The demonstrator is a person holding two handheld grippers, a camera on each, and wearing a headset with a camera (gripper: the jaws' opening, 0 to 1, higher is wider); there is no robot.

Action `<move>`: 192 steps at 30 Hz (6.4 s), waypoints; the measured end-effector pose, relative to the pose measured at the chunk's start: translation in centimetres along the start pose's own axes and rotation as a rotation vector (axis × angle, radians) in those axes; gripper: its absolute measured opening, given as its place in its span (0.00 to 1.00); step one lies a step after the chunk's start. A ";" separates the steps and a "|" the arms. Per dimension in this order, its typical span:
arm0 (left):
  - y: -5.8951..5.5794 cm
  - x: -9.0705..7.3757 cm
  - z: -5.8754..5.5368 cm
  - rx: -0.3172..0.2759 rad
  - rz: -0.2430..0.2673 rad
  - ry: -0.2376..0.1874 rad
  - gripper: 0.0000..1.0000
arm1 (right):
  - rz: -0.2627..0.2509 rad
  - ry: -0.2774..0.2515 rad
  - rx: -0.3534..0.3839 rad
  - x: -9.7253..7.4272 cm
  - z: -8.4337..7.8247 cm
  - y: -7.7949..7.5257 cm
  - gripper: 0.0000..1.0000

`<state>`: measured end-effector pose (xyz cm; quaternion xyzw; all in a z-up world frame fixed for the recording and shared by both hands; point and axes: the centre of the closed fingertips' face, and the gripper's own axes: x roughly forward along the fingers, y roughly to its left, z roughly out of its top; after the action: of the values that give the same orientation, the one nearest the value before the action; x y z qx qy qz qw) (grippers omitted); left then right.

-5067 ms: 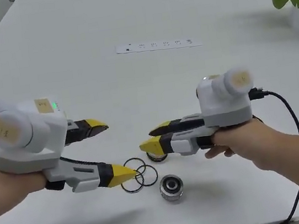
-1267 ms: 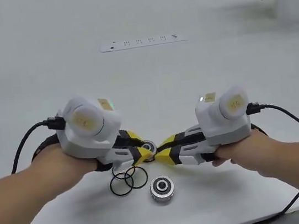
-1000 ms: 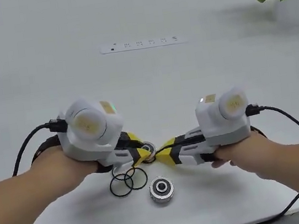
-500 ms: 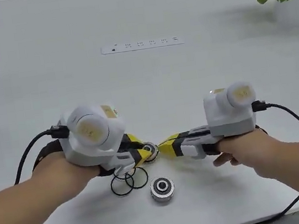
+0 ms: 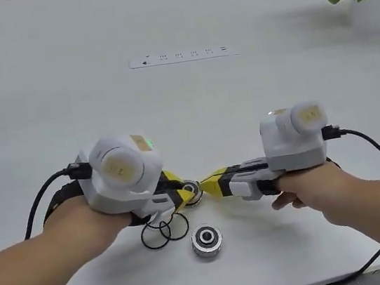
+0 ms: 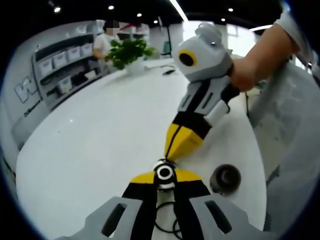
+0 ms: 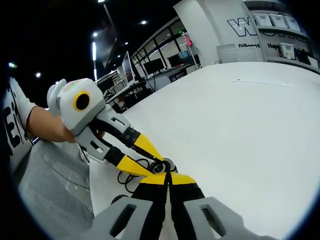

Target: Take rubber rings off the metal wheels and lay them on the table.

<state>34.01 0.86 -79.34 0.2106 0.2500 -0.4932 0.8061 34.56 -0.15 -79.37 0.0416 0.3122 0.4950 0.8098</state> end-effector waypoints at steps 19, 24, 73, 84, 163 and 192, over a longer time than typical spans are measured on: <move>-0.2 0.1 0.0 -0.003 -0.012 0.004 0.12 | 0.076 -0.017 -0.075 0.7 0.9 2.3 0.00; -0.3 0.2 0.1 0.009 -0.021 -0.007 0.13 | 0.054 0.001 -0.070 0.3 0.1 1.4 0.00; -1.3 -7.6 1.4 -0.020 -0.077 -0.142 0.52 | 0.144 -0.073 -0.006 -0.4 2.5 4.4 0.00; -1.6 -9.4 -0.2 -0.033 -0.062 -0.133 0.59 | 0.195 -0.032 -0.007 0.2 1.6 5.6 0.00; -2.3 -12.3 -1.7 -0.108 -0.006 -0.123 0.64 | 0.089 0.013 -0.222 -5.2 0.5 4.7 0.41; -2.2 -14.2 -1.3 -0.161 0.063 -0.168 0.72 | -0.015 0.009 -0.326 -9.7 -1.0 4.2 0.59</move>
<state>26.23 10.47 -71.89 0.1106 0.2138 -0.4620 0.8536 27.67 -6.26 -74.07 -0.0947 0.2317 0.5331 0.8082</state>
